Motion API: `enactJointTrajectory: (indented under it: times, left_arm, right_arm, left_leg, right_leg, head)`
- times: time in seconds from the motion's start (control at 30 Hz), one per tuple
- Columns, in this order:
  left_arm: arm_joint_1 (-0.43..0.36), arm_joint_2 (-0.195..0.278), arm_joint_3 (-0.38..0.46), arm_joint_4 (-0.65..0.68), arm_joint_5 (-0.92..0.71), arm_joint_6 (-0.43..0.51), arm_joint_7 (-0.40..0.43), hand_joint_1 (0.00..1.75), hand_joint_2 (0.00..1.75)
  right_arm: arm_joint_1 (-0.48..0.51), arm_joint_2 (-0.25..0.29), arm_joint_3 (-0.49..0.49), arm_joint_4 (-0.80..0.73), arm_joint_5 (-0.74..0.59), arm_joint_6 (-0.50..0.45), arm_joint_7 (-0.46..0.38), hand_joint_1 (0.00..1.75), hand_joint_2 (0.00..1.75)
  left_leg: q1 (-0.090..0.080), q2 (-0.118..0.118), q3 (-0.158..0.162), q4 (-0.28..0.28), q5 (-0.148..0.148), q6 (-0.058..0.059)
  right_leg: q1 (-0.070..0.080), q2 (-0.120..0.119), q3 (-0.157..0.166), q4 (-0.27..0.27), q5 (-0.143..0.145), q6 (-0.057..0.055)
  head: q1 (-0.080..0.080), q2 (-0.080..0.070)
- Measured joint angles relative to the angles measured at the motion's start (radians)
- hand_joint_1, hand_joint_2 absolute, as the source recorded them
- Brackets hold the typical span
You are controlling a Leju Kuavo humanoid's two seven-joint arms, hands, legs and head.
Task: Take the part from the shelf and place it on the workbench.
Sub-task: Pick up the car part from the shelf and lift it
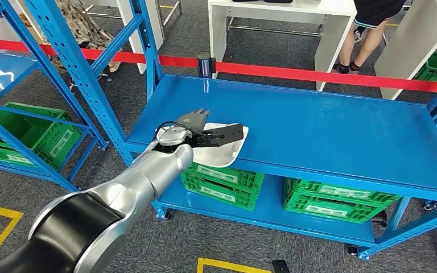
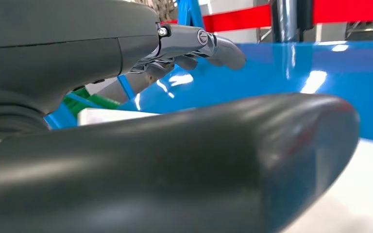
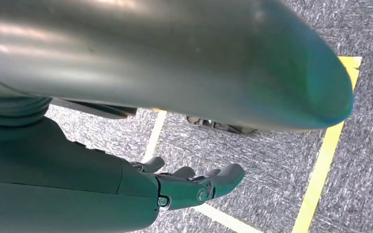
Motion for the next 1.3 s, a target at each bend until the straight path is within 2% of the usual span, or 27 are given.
enactJointTrajectory:
  times: [0.33, 0.87, 1.3]
  left_arm:
    - [-0.03, -0.006, -0.018, 0.0, -0.01, -0.007, 0.003, 0.0, 0.0]
    - [-0.007, 0.012, -0.018, 0.014, 0.046, -0.008, -0.042, 0.0, 0.0]
    - [-0.003, -0.002, -0.018, 0.014, 0.047, -0.006, -0.009, 0.0, 0.0]
  right_arm:
    - [0.004, 0.0, -0.002, 0.0, 0.0, 0.002, -0.015, 0.0, 0.0]
    - [0.003, 0.0, -0.002, 0.0, 0.007, 0.002, -0.01, 0.0, 0.0]
    - [0.003, 0.0, -0.003, 0.0, 0.012, 0.0, -0.008, 0.0, 0.0]
  left_leg:
    - [0.0, 0.0, 0.0, 0.0, 0.0, 0.0]
    - [0.0, 0.0, 0.0, 0.0, 0.0, 0.0]
    - [0.0, 0.0, 0.0, 0.0, 0.0, 0.0]
  right_leg:
    - [0.0, 0.0, 0.0, 0.0, 0.0, 0.0]
    - [0.0, 0.0, 0.0, 0.0, 0.0, 0.0]
    - [0.0, 0.0, 0.0, 0.0, 0.0, 0.0]
  head:
    - [0.0, 0.0]
    - [0.0, 0.0]
    - [0.0, 0.0]
